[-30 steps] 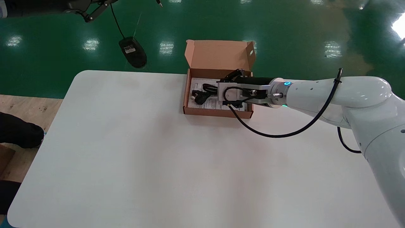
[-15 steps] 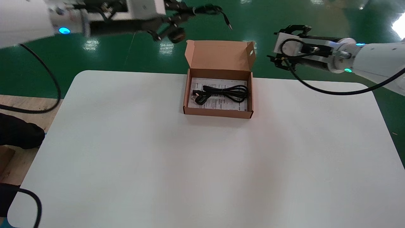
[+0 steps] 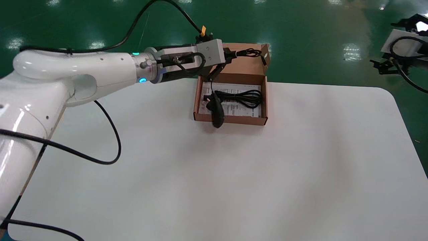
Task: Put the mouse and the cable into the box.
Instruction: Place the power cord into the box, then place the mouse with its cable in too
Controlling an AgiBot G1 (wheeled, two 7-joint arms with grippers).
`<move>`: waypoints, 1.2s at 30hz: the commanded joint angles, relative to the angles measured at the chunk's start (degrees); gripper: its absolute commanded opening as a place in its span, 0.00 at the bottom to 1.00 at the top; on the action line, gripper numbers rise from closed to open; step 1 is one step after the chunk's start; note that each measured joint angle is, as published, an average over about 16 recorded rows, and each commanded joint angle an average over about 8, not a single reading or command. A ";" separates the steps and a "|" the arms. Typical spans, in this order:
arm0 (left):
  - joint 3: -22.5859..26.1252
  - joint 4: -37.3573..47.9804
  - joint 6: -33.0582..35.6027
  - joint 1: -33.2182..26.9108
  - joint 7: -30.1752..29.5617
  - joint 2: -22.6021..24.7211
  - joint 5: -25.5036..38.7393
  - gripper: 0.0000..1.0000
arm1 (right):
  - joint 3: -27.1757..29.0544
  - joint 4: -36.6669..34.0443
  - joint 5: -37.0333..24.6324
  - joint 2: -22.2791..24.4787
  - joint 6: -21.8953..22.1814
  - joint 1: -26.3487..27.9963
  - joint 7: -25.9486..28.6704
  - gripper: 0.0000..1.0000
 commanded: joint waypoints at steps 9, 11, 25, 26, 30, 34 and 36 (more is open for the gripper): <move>5.92 -4.14 -5.77 1.05 -5.58 -0.08 -4.78 0.00 | -0.66 -1.32 -0.97 2.24 -0.62 -0.15 0.82 1.00; 7.10 -4.40 -6.55 0.47 -6.09 -0.12 -5.50 0.00 | -0.74 -1.29 -1.09 2.09 -0.97 -0.18 1.14 1.00; 13.77 -3.80 -7.48 4.01 -12.94 -0.17 -13.27 0.00 | -1.34 -0.81 -1.95 1.66 -2.82 -0.27 2.03 1.00; 13.97 -3.50 -7.24 4.70 -14.40 -0.18 -14.26 0.00 | -1.40 -0.82 -2.04 1.74 -2.89 -0.27 2.04 1.00; 14.49 -2.46 -6.43 7.04 -21.06 -0.28 -18.34 0.00 | -1.73 -0.87 -2.51 2.23 -3.35 -0.18 2.13 1.00; 15.51 -2.39 -6.11 7.98 -25.79 -0.42 -20.67 0.02 | -2.14 -0.90 -3.08 2.92 -3.94 -0.02 2.14 1.00; 16.46 -2.69 -6.22 7.93 -26.66 -0.48 -20.77 0.27 | -2.30 -0.89 -3.31 3.29 -4.18 0.02 2.10 1.00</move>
